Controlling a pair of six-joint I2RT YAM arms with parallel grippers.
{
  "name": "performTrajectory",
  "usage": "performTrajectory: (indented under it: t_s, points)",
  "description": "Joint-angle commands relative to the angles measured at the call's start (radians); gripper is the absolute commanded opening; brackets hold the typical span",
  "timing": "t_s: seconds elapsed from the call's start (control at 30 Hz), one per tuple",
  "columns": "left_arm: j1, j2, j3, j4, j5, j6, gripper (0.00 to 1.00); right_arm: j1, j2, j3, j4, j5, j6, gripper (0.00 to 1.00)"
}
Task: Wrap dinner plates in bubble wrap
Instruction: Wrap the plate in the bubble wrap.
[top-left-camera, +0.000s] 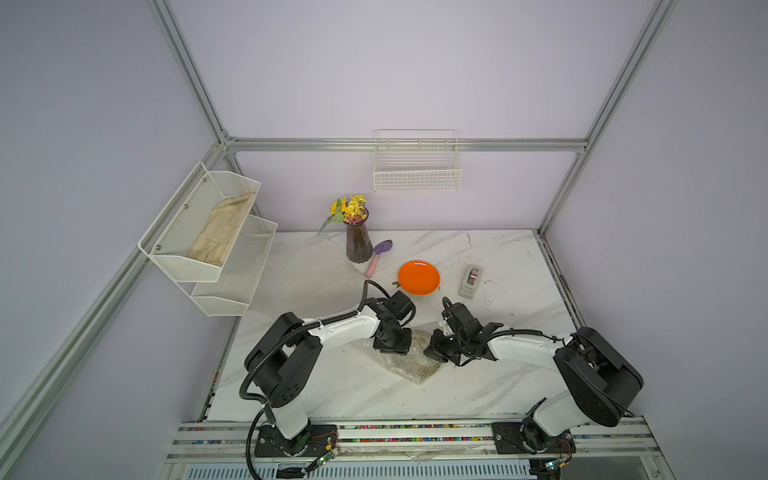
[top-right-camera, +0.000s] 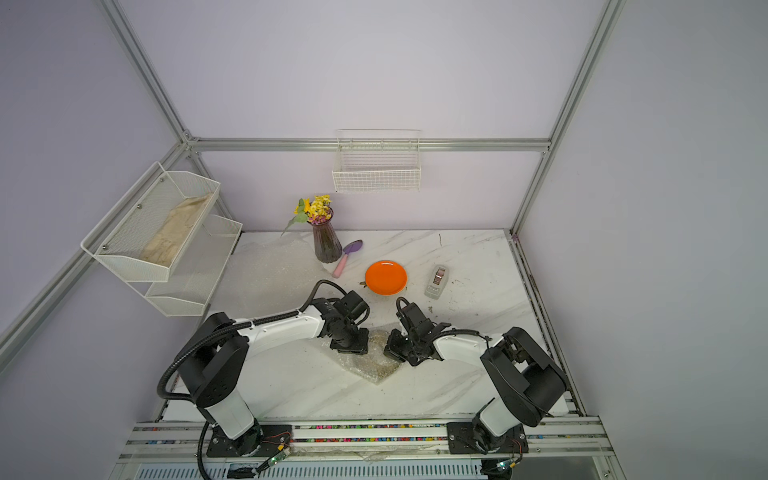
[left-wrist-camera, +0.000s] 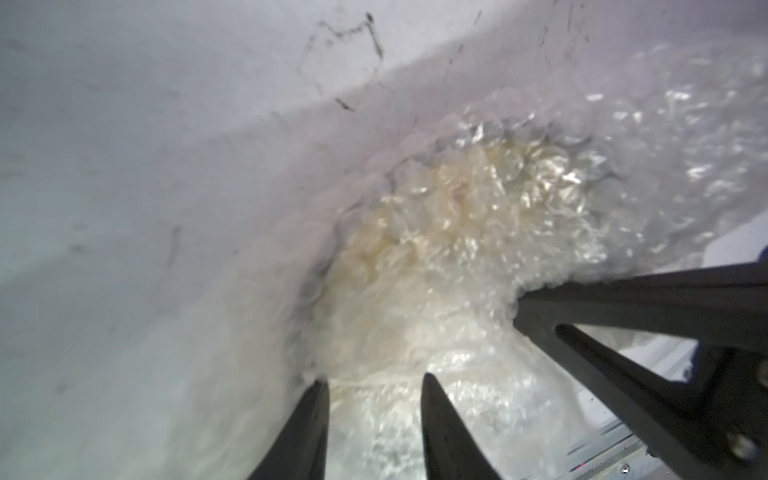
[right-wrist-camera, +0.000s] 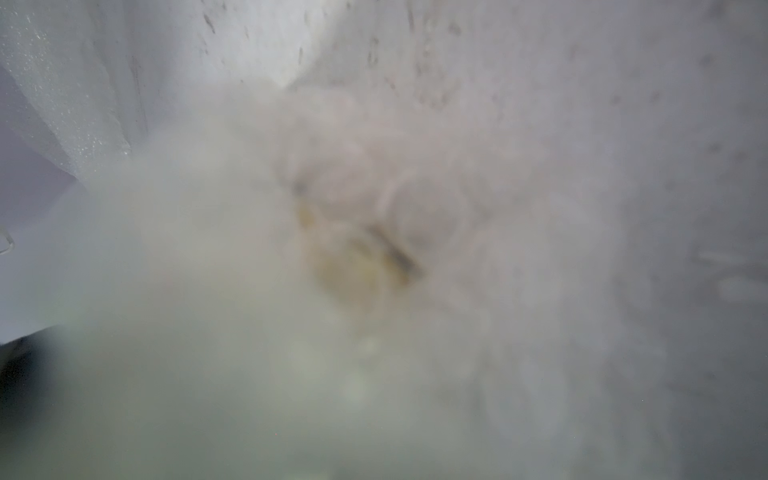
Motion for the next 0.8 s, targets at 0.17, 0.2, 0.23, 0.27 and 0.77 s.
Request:
performTrajectory:
  t_s: [0.17,0.2,0.23,0.27,0.77]
  points:
    - [0.166,-0.275,-0.039,-0.196,-0.106,0.003,0.71,-0.005,0.091,-0.022,-0.113,0.068,-0.047,0.0]
    - [0.183,-0.309,-0.059,-0.198,-0.105,0.003,0.74,-0.005,0.091,-0.021,-0.113,0.068,-0.048,0.0]
    - [0.201,-0.336,-0.087,-0.197,-0.108,0.0,0.79,-0.005,0.091,-0.02,-0.114,0.068,-0.048,0.0]
    - [0.226,-0.362,-0.119,-0.191,-0.107,-0.006,0.84,-0.005,0.09,-0.02,-0.112,0.067,-0.047,0.0]
    - [0.477,-0.295,-0.384,0.319,0.233,0.053,0.71,-0.005,0.082,-0.045,-0.081,0.055,-0.022,0.0]
